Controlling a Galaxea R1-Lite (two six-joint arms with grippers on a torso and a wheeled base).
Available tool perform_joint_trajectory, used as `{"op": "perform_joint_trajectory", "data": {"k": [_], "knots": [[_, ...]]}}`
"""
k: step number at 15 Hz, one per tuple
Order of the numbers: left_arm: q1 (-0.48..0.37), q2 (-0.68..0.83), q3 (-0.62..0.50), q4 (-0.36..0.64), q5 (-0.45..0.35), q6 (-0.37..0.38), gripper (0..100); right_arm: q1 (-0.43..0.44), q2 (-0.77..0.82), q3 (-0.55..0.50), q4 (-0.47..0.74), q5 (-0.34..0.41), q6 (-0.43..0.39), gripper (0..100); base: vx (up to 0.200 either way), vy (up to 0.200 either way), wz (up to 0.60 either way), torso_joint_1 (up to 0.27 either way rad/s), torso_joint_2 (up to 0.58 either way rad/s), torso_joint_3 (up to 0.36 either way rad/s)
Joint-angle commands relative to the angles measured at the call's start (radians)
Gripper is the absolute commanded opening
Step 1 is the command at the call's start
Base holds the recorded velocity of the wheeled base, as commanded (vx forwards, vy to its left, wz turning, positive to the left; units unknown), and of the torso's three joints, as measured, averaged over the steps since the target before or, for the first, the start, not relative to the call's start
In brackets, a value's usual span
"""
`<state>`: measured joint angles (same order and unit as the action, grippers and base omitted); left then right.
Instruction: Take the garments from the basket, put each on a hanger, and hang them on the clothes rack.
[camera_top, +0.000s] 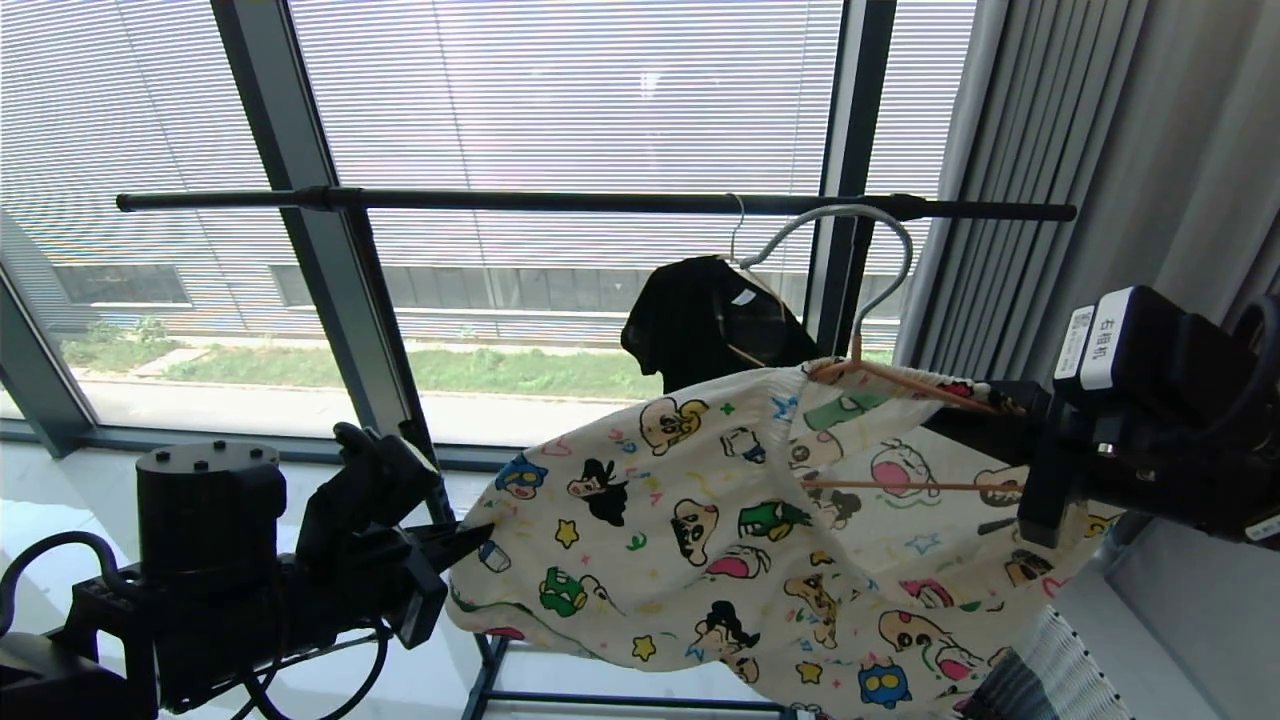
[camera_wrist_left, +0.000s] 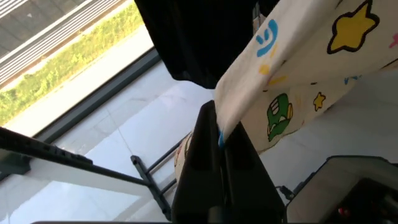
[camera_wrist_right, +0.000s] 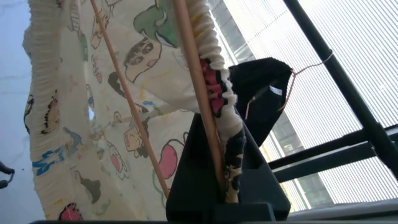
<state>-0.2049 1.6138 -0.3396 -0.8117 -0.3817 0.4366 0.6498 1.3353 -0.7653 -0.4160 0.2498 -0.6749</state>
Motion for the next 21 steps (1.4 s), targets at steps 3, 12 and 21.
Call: {"op": "perform_joint_trajectory", "data": {"k": [3,12,21], "knots": [[0.051,0.005,0.03,-0.001,0.003,0.005,0,0.001,0.001,-0.002,-0.001,-0.012,0.024,0,0.0,0.0,0.0,0.0,0.0,0.0],[0.015,-0.014,0.042,-0.04,0.01,0.004,100,0.001,0.001,0.001,-0.001,-0.014,0.029,0,0.0,0.0,0.0,0.0,0.0,0.0],[0.094,-0.253,0.083,-0.044,0.319,-0.228,100,-0.05,-0.09,0.215,-0.001,-0.227,0.227,0,0.0,0.0,0.0,0.0,0.0,0.0]]}}
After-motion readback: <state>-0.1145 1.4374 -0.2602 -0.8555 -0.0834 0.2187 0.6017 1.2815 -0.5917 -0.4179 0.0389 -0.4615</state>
